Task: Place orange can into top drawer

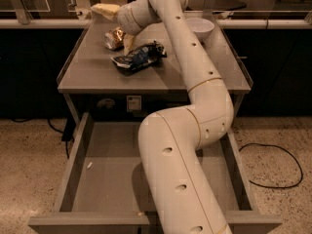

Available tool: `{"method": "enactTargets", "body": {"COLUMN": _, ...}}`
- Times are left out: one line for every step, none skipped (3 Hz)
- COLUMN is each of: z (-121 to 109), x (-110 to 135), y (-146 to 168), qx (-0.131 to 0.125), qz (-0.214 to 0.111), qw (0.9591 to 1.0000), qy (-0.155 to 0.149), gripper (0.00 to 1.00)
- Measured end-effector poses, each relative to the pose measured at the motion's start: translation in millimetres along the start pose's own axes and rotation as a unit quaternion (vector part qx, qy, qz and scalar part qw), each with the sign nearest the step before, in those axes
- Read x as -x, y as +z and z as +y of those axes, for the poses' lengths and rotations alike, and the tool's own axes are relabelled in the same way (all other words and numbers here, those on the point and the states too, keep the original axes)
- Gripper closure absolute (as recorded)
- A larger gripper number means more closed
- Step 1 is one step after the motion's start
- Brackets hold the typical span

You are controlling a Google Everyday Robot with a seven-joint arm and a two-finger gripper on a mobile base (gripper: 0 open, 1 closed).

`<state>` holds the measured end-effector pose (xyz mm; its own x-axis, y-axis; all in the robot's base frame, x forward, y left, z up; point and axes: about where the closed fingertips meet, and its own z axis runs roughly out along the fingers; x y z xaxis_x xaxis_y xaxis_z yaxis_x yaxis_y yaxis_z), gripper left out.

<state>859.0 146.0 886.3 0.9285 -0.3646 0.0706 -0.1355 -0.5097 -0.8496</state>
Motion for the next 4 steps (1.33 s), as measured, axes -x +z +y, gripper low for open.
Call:
{"method": "enactTargets", "body": {"z": -4.1, "x": 0.9, "y": 12.3, "qx": 0.006, "qz": 0.006, "qw": 0.9995, "qy": -0.03, "gripper": 0.0}}
{"method": "enactTargets", "body": {"z": -6.0, "x": 0.7, "y": 11.2, "qx": 0.006, "qz": 0.006, "qw": 0.9995, "qy": -0.03, "gripper": 0.0}}
{"method": "enactTargets", "body": {"z": -5.6, "x": 1.6, "y": 11.1, "qx": 0.006, "qz": 0.006, "qw": 0.9995, "qy": -0.03, "gripper": 0.18}}
{"method": "enactTargets", "body": {"z": -5.6, "x": 1.6, "y": 11.1, "qx": 0.006, "qz": 0.006, "qw": 0.9995, "qy": -0.03, "gripper": 0.41}}
